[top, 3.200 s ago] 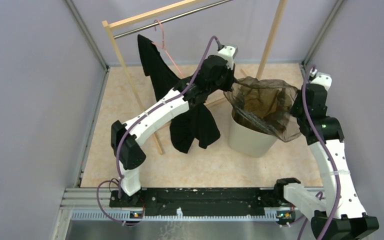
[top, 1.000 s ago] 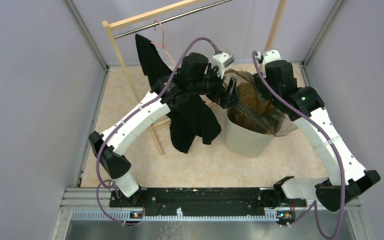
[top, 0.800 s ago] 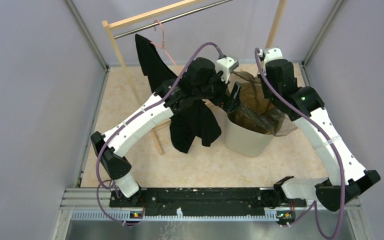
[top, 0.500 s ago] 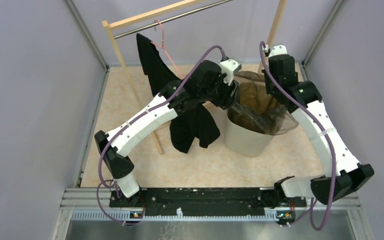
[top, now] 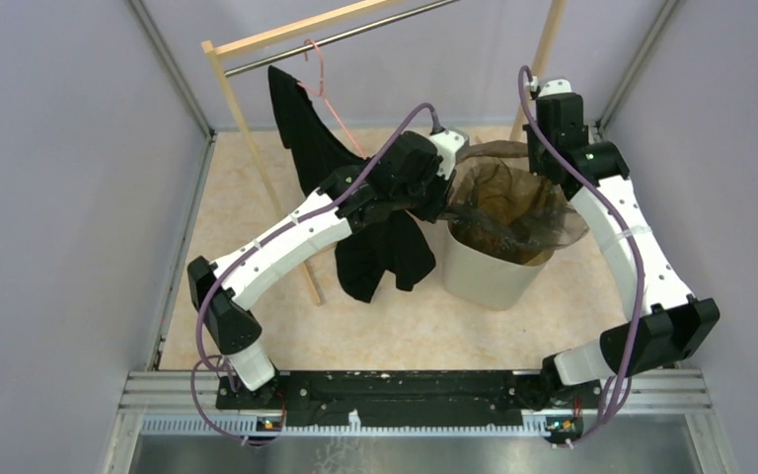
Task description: Put the trash bags into the trash bin
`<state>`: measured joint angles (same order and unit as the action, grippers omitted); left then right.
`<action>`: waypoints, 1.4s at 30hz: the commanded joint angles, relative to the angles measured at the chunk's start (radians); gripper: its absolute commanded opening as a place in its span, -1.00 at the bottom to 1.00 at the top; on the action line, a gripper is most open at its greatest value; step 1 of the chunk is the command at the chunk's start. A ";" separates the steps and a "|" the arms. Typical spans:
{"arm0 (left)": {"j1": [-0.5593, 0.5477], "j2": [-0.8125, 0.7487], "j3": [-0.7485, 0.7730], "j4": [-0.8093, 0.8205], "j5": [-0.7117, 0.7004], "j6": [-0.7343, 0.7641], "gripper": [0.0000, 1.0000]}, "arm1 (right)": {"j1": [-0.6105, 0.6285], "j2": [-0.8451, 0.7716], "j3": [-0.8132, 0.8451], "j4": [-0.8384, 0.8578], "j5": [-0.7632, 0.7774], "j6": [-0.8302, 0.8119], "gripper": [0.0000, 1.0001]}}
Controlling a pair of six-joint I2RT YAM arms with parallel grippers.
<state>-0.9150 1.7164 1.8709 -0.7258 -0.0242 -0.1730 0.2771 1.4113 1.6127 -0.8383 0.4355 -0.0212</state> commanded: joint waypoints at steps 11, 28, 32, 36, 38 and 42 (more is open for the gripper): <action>0.001 -0.162 -0.183 0.065 0.068 -0.089 -0.53 | -0.003 0.107 0.111 0.009 -0.138 0.013 -0.46; 0.001 -0.155 -0.198 0.080 0.062 -0.100 -0.57 | 0.032 0.062 0.115 0.140 -0.565 -0.149 0.38; 0.001 -0.159 -0.208 0.082 0.061 -0.107 -0.63 | 0.029 0.140 0.178 0.113 -0.640 -0.149 0.38; 0.001 -0.166 -0.219 0.086 0.061 -0.113 -0.63 | 0.027 0.183 0.206 0.071 -0.665 -0.151 0.33; 0.001 -0.169 -0.222 0.089 0.061 -0.114 -0.63 | 0.025 0.170 0.186 0.087 -0.664 -0.143 0.34; 0.001 -0.168 -0.223 0.092 0.074 -0.119 -0.63 | 0.010 0.166 0.169 0.097 -0.686 -0.119 0.15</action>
<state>-0.9150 1.5818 1.6566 -0.6796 0.0402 -0.2752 0.3004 1.6073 1.7611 -0.7715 -0.2035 -0.1562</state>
